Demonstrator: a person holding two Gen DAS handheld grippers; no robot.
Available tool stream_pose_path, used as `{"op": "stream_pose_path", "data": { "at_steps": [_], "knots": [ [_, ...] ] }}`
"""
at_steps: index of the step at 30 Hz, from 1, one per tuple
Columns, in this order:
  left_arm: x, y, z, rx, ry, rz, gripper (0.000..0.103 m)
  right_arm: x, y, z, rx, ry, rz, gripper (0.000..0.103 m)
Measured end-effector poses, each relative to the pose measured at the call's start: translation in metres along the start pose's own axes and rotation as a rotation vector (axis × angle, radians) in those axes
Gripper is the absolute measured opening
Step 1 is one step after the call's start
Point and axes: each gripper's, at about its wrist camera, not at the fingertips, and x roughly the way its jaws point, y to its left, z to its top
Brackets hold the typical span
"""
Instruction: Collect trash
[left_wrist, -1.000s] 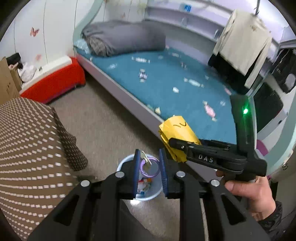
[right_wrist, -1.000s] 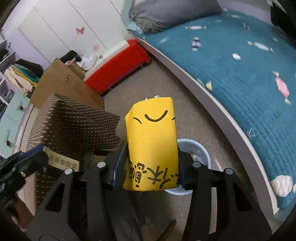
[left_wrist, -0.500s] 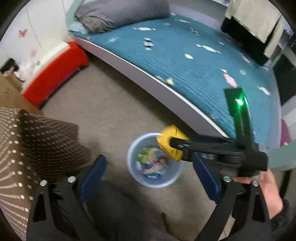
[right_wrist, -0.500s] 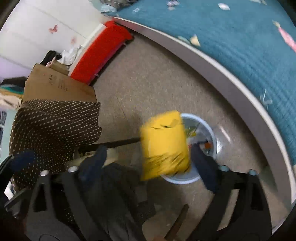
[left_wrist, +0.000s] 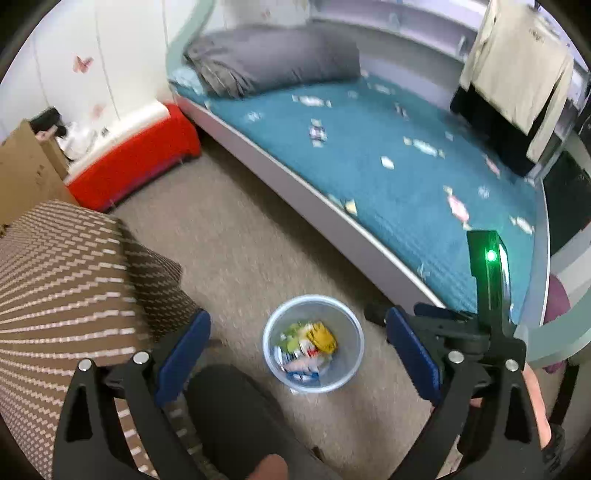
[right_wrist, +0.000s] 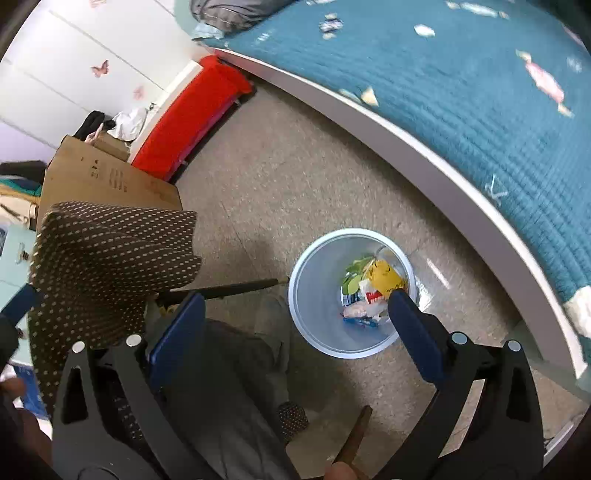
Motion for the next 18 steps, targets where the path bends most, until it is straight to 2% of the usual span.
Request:
{"op": "stream_pose_path", "data": {
  "at_steps": [4, 9, 12, 16, 18],
  "knots": [
    [-0.044, 0.013, -0.008, -0.013, -0.113, 0.026, 0.095, -0.035, 0.042, -0.005, -0.07, -0.073, -0.008, 0.097],
    [-0.101, 0.04, -0.027, -0.058, -0.235, 0.12, 0.096, -0.095, 0.114, -0.018, -0.201, -0.2, -0.008, 0.097],
    [-0.138, 0.06, -0.041, -0.103, -0.307, 0.192, 0.098, -0.13, 0.162, -0.032, -0.297, -0.285, 0.009, 0.097],
    [-0.187, 0.088, -0.06, -0.174, -0.411, 0.324, 0.098, -0.171, 0.222, -0.053, -0.412, -0.398, 0.035, 0.097],
    [-0.206, 0.1, -0.066, -0.204, -0.452, 0.345, 0.098, -0.188, 0.249, -0.063, -0.463, -0.439, 0.043, 0.097]
  ]
}}
